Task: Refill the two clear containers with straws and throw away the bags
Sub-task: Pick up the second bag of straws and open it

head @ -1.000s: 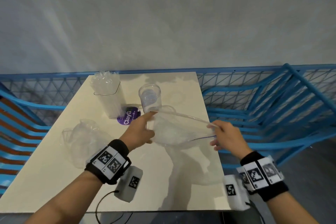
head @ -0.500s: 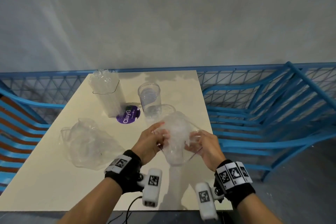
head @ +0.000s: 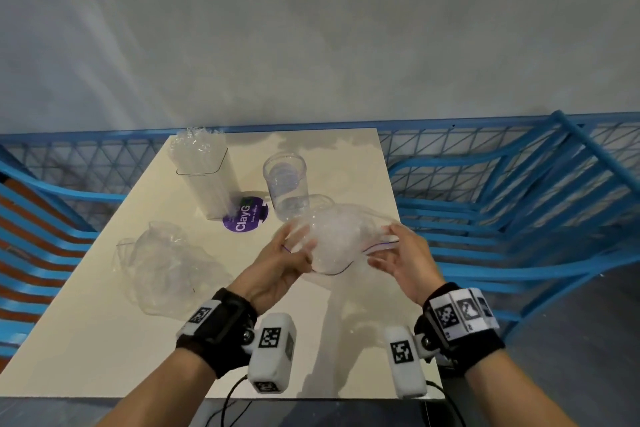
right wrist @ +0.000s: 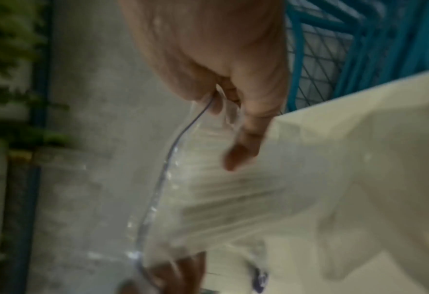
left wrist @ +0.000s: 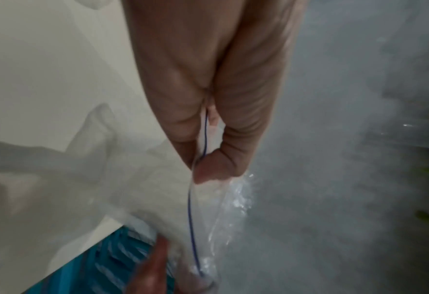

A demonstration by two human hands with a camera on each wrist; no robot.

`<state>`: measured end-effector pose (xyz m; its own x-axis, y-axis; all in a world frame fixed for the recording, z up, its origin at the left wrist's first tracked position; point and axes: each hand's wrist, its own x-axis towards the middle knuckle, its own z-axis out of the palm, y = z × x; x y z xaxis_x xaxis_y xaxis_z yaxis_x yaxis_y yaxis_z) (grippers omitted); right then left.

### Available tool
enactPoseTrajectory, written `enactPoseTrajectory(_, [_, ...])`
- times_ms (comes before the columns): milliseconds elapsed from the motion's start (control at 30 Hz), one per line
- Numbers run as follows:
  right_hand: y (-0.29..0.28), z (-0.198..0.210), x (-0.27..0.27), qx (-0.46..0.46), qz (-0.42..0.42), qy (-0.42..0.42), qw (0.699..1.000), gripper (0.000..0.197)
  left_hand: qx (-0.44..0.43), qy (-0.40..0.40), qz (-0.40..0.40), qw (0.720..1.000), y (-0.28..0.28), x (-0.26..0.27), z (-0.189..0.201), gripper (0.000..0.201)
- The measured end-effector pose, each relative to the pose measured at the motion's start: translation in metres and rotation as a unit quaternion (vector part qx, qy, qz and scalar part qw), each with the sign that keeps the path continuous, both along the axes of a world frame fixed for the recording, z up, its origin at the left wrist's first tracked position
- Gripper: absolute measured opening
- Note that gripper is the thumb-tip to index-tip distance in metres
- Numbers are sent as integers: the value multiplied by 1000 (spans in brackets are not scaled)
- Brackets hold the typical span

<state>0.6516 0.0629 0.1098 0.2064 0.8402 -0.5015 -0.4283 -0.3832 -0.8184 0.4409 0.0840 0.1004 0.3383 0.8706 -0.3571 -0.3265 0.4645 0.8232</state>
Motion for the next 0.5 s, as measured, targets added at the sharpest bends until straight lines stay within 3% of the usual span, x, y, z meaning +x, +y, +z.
enactPoseTrajectory(133, [-8,-7,-22,-26,157,73,985,35,-23,-3,4,1000,1,16,-3,98])
enactPoseTrajectory(233, [-5,-3,-29,16,109,81,991,23,26,97,-24,995,4,16,-8,117])
enactPoseTrajectory(300, [1,-2,-23,3,69,94,993,29,62,243,-57,966,7,7,-5,125])
enactPoseTrajectory(367, [3,4,-19,4,79,106,991,30,98,400,-100,906,10,-4,-3,132])
enactPoseTrajectory(433, [4,9,-19,11,116,88,989,26,123,453,-121,875,14,-16,-3,132])
enactPoseTrajectory(500, [8,11,-19,20,146,46,988,26,138,448,-128,874,16,-30,4,121])
